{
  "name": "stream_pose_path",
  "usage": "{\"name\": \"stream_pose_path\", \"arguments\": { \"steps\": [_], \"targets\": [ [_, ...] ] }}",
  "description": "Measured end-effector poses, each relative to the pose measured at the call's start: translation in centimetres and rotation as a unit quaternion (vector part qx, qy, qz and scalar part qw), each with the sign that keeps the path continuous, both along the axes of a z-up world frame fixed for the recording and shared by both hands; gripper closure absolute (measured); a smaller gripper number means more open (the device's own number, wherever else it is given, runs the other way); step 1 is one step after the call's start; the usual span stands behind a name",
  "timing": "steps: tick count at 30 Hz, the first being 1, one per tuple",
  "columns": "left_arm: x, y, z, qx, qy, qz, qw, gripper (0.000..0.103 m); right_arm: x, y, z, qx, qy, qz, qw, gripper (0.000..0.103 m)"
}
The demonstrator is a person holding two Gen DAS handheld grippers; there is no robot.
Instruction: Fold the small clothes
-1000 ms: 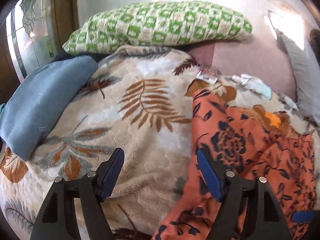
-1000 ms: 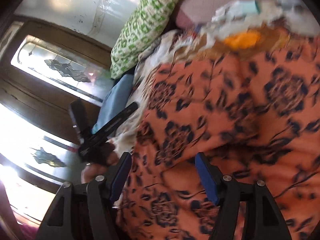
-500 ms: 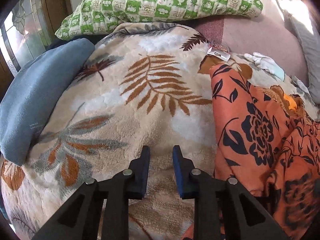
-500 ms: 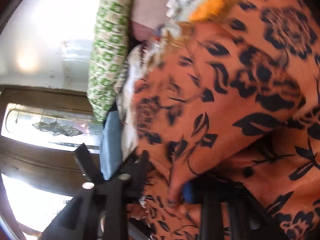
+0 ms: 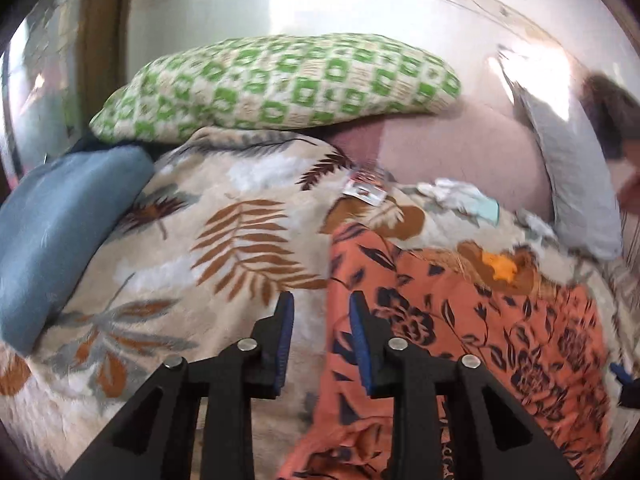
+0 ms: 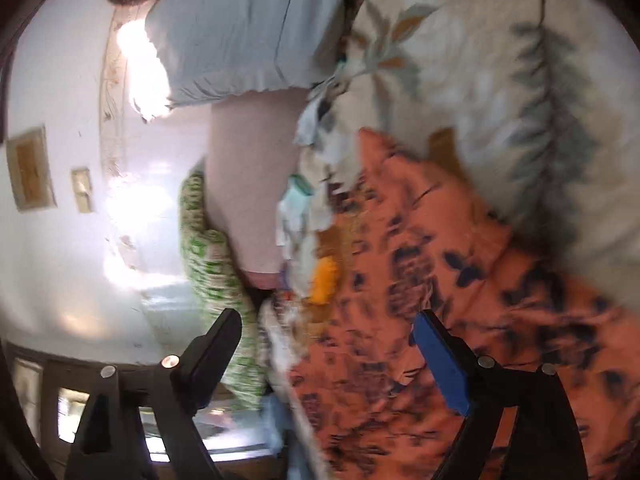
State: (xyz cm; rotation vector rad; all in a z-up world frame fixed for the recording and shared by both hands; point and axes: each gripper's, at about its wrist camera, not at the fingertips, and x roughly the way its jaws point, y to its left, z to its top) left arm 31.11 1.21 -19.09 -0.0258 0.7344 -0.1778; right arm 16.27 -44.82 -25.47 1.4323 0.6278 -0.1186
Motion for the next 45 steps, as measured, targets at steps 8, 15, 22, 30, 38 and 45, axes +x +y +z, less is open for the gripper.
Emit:
{"name": "stream_pose_path", "arguments": {
  "steps": [8,15,22,30,38,45],
  "targets": [
    [1.4,-1.4,-5.2,0.075,0.086,-0.012,0.9934,0.062,3.3,0.0,1.1,-0.092,0.013,0.049,0.995,0.014],
    [1.6,-1.6,-5.4,0.102,0.079,-0.011,0.9915,0.058,9.9,-1.6,-1.8,-0.215,0.096,0.088,0.968,0.029],
    [0.2,-1.9,-3.4,0.106,0.039,0.003,0.9936,0.06,6.4,-1.5,-0.4,-0.203,0.069,0.123,0.969,0.049],
    [-4.4,-0.9,4.3,0.093,-0.063,0.025,0.9933,0.058,-1.3,5.2,8.5,-0.343,0.015,0.199,0.918,0.049],
    [-10.5,2.0,10.4,0.087,-0.119,0.05,0.9878,0.046,-9.2,10.7,17.2,-0.425,-0.078,0.206,0.878,0.048],
    [-15.6,3.0,14.0,0.087,-0.149,0.064,0.9829,0.039,-16.1,14.3,24.0,-0.499,-0.162,0.167,0.834,0.043]
  ]
}}
